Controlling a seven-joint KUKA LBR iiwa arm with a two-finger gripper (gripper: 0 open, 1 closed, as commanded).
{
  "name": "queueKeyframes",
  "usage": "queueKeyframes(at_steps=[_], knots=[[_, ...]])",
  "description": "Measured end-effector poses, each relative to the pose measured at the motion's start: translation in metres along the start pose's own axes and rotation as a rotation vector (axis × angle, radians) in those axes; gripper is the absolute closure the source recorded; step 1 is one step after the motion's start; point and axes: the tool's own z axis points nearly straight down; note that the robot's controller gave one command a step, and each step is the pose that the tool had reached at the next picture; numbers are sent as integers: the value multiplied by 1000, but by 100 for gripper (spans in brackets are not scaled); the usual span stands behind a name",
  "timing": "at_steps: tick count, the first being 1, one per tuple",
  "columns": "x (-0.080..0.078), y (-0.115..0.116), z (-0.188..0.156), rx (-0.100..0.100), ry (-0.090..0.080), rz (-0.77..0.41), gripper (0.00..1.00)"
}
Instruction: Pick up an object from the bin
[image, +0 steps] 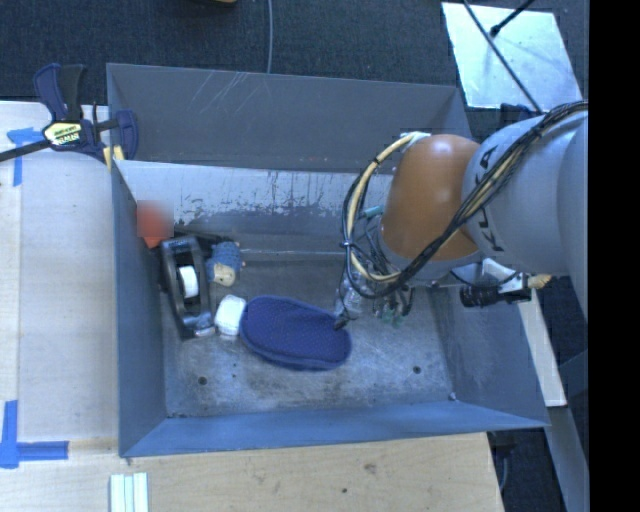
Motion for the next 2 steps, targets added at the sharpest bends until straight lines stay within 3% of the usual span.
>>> queueKeyframes(at_steps=[1, 2], knots=[[51, 4, -8, 1, 8, 5, 100], [49, 4, -7, 2, 5, 6, 0]])
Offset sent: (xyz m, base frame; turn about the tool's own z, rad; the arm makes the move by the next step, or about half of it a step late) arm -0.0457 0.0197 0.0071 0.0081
